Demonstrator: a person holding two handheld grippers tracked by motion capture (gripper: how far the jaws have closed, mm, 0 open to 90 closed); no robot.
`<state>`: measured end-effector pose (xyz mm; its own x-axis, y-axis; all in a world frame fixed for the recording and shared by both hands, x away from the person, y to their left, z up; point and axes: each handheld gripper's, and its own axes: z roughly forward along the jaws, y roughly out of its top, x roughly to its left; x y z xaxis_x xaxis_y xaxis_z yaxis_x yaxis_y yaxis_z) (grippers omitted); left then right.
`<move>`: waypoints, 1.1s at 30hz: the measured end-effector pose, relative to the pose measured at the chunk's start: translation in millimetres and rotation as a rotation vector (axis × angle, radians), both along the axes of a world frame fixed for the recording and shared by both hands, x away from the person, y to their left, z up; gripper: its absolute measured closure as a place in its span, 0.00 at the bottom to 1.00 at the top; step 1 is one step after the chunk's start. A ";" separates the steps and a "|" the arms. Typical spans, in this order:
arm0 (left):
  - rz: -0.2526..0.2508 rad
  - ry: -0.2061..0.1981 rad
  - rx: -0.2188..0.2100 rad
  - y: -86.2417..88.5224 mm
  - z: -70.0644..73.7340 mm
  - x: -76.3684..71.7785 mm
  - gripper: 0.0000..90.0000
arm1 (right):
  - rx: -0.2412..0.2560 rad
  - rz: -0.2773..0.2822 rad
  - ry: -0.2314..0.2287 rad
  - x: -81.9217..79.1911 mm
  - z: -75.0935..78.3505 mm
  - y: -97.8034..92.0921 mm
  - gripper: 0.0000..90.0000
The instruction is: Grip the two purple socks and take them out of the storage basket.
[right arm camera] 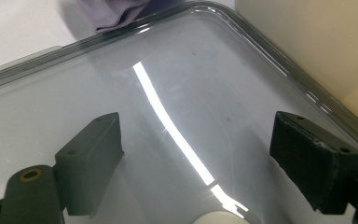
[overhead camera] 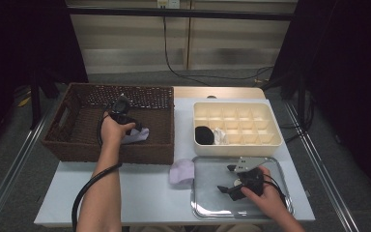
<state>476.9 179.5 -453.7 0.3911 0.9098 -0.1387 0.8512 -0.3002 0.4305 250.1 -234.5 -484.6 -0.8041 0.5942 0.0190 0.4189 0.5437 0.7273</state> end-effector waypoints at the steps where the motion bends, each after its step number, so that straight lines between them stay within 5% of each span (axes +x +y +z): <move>1: 0.012 0.000 0.001 -0.4 -1.0 -0.3 0.27 | 0.000 0.000 0.000 0.0 0.0 0.0 0.18; 12: -0.002 -0.020 0.034 -3.1 -4.1 -2.5 0.34 | 0.000 0.001 -0.002 0.0 -0.1 -0.1 0.18; 25: 0.050 0.021 0.008 -1.7 3.5 -4.7 0.86 | 0.000 0.000 -0.001 -0.1 0.0 -0.1 0.18; 33: 0.031 -0.006 -0.008 -0.4 10.8 -6.7 0.90 | 0.000 0.001 -0.001 -0.1 0.0 0.0 0.18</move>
<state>470.2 179.0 -442.9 0.3632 0.9205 -0.1439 0.8576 -0.2699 0.4379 250.0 -234.6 -484.6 -0.8045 0.5937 0.0179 0.4176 0.5438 0.7279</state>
